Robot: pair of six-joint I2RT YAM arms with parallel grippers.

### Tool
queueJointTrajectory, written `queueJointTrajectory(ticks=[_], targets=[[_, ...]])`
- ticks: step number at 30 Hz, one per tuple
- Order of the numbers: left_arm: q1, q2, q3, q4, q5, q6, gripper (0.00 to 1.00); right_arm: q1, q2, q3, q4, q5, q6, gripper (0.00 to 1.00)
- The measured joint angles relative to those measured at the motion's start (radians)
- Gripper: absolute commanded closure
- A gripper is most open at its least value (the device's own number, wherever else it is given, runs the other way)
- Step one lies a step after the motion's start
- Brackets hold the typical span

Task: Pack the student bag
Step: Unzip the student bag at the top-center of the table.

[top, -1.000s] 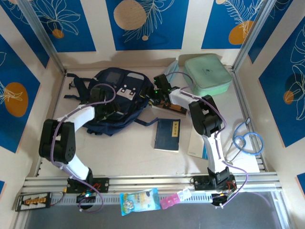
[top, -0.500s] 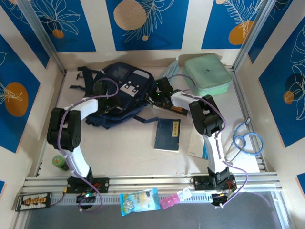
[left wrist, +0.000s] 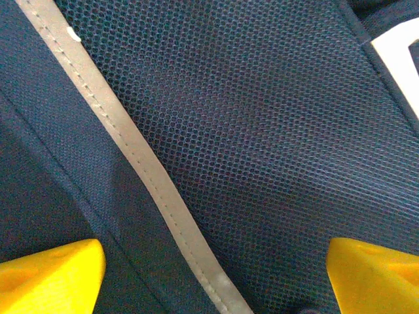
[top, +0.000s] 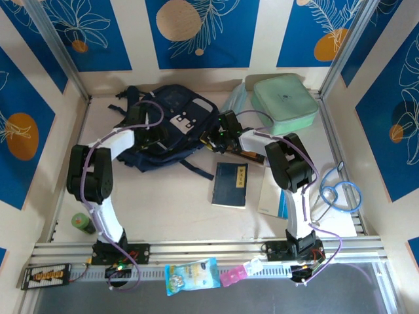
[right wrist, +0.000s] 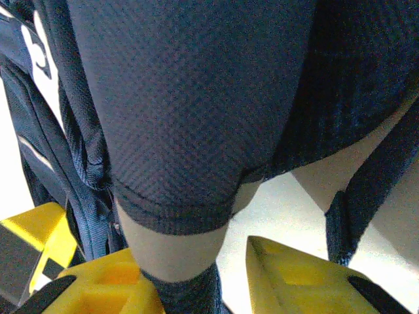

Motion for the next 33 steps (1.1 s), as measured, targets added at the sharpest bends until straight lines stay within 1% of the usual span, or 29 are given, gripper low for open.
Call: queueJointTrajectory(ticks=[2, 8, 9, 10, 14, 16, 18, 19, 22, 24, 27, 33], targets=[[0.000, -0.040, -0.013, -0.016, -0.001, 0.003, 0.09, 0.000, 0.000, 0.000, -0.003, -0.009, 0.012, 0.68], [-0.015, -0.248, -0.098, -0.072, -0.003, 0.002, 0.09, -0.006, 0.000, 0.000, 0.003, -0.033, 0.031, 0.89], [-0.026, -0.284, -0.114, -0.079, -0.008, 0.000, 0.11, -0.007, 0.000, 0.000, 0.005, -0.038, 0.029, 0.91], [-0.041, -0.312, -0.126, -0.089, -0.013, -0.003, 0.16, -0.007, 0.000, 0.000, 0.005, -0.039, 0.030, 0.92], [-0.174, -0.388, -0.142, -0.135, -0.038, 0.011, 0.36, -0.008, -0.015, 0.000, 0.003, -0.046, 0.019, 0.94], [-0.260, -0.397, -0.142, -0.162, -0.053, 0.014, 0.42, -0.008, -0.041, 0.000, -0.003, -0.047, 0.015, 0.94], [-0.331, -0.396, -0.143, -0.181, -0.064, 0.008, 0.43, -0.008, -0.068, 0.001, -0.010, -0.053, 0.011, 0.95], [-0.365, -0.396, -0.146, -0.187, -0.067, 0.005, 0.46, -0.008, -0.080, 0.006, -0.016, -0.059, 0.010, 0.95], [-0.435, -0.394, -0.149, -0.195, -0.090, 0.004, 0.56, -0.008, -0.097, 0.032, -0.031, -0.078, 0.009, 0.97], [-0.463, -0.383, -0.145, -0.195, -0.114, -0.010, 0.61, -0.008, -0.100, 0.050, -0.034, -0.093, 0.012, 0.97], [-0.491, -0.356, -0.136, -0.189, -0.155, -0.071, 0.62, -0.008, -0.100, 0.070, -0.048, -0.111, 0.024, 0.98], [-0.512, -0.287, -0.125, -0.145, -0.243, -0.226, 0.67, -0.008, -0.100, 0.146, -0.110, -0.131, 0.027, 0.99]])
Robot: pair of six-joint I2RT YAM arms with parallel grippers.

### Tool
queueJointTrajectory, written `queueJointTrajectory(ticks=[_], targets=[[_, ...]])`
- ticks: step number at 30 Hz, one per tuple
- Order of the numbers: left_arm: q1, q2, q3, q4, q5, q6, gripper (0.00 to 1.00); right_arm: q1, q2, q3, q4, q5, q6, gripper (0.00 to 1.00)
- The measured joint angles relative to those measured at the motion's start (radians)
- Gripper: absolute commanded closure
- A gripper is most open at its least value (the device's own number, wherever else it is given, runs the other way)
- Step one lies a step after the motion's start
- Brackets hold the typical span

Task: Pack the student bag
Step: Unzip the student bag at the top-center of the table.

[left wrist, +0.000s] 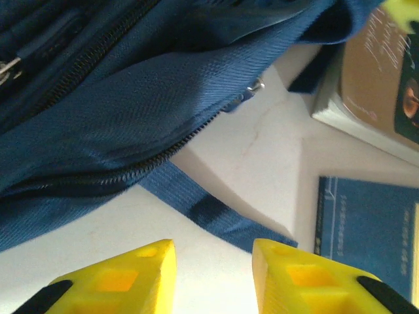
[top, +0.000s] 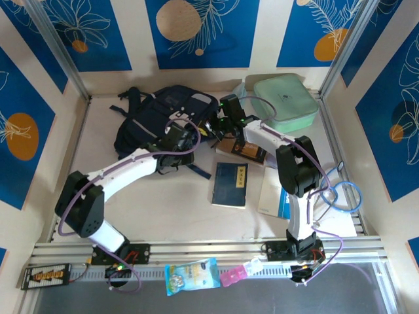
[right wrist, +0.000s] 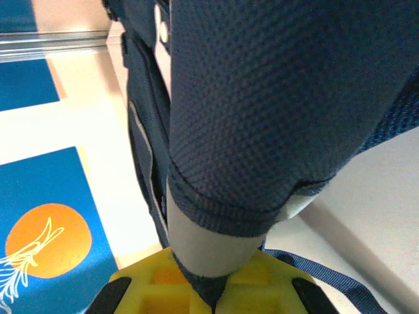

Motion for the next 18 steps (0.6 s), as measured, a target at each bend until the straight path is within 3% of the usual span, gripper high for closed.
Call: queueJointTrajectory(ticks=[9, 18], targets=[[-0.005, 0.078, 0.110, 0.054, -0.075, -0.058, 0.67, 0.000, 0.000, 0.047, -0.021, -0.040, 0.008, 1.00], [-0.012, 0.151, 0.264, -0.061, -0.145, -0.094, 0.68, -0.003, 0.000, 0.047, -0.024, -0.044, 0.023, 1.00]])
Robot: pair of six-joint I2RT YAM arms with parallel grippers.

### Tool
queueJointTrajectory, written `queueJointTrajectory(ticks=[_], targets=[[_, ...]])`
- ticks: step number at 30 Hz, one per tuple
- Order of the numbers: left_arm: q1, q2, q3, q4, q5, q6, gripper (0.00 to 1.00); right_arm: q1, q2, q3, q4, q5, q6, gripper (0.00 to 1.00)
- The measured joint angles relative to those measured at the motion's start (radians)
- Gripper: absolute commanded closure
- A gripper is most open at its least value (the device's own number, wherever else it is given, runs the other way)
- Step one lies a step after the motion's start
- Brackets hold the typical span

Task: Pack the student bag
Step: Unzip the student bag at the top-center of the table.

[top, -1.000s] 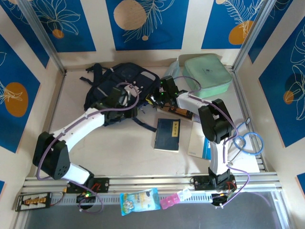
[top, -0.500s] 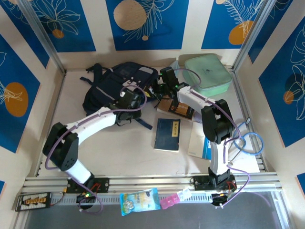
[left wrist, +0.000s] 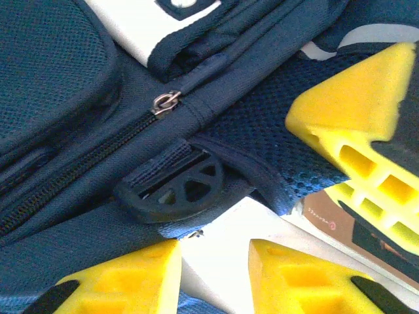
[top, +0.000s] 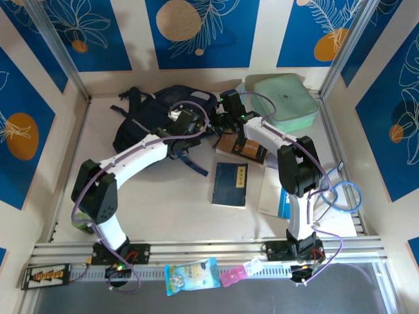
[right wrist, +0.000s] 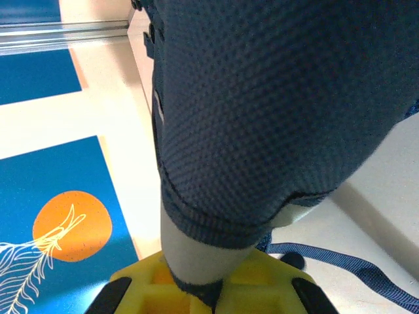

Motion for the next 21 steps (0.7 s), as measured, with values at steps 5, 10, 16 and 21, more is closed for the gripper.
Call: queueJointTrajectory(ticks=[5, 10, 16, 21], targets=[[-0.001, 0.000, 0.001, -0.043, -0.005, -0.019, 0.72, -0.002, 0.000, 0.000, 0.003, -0.005, 0.011, 1.00], [-0.011, -0.002, -0.003, -0.067, 0.005, -0.044, 0.72, -0.002, 0.000, 0.000, 0.007, -0.013, 0.015, 1.00], [-0.018, -0.003, -0.018, -0.067, -0.001, -0.051, 0.70, -0.002, 0.000, 0.014, 0.013, -0.032, 0.027, 1.00], [-0.018, 0.012, 0.009, -0.071, -0.044, -0.049, 0.73, -0.004, 0.000, 0.015, 0.032, -0.051, 0.045, 1.00]])
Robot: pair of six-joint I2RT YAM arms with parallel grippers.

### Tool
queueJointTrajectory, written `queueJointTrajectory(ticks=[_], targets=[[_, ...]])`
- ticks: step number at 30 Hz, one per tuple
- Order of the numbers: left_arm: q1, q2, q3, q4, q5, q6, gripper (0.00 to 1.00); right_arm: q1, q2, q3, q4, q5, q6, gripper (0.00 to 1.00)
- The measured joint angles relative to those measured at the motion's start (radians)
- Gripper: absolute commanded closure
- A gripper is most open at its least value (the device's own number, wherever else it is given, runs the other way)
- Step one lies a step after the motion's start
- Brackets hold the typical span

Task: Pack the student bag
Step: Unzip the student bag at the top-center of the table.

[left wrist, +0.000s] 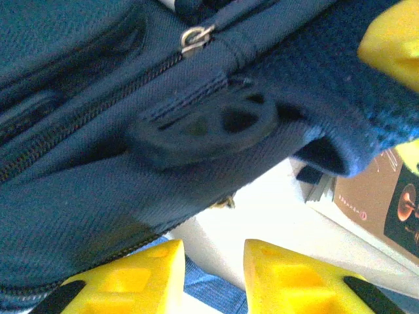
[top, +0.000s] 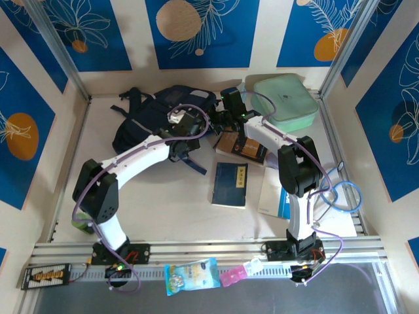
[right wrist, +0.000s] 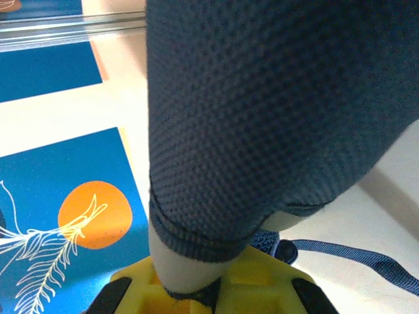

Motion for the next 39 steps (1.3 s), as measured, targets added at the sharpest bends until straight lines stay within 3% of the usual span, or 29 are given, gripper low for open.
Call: queueJointTrajectory(ticks=[10, 20, 34, 39], targets=[[0.008, 0.038, 0.049, 0.003, -0.093, 0.001, 0.76, -0.005, -0.007, 0.000, 0.019, -0.011, 0.021, 1.00], [0.019, 0.043, 0.085, 0.005, -0.132, 0.034, 0.72, -0.004, -0.018, 0.000, 0.041, -0.022, 0.026, 1.00], [0.027, 0.043, 0.088, 0.003, -0.168, 0.061, 0.99, -0.003, -0.023, 0.000, 0.050, -0.021, 0.044, 1.00], [0.027, 0.025, 0.050, 0.025, -0.163, 0.061, 1.00, -0.004, -0.023, 0.000, 0.043, -0.021, 0.040, 1.00]])
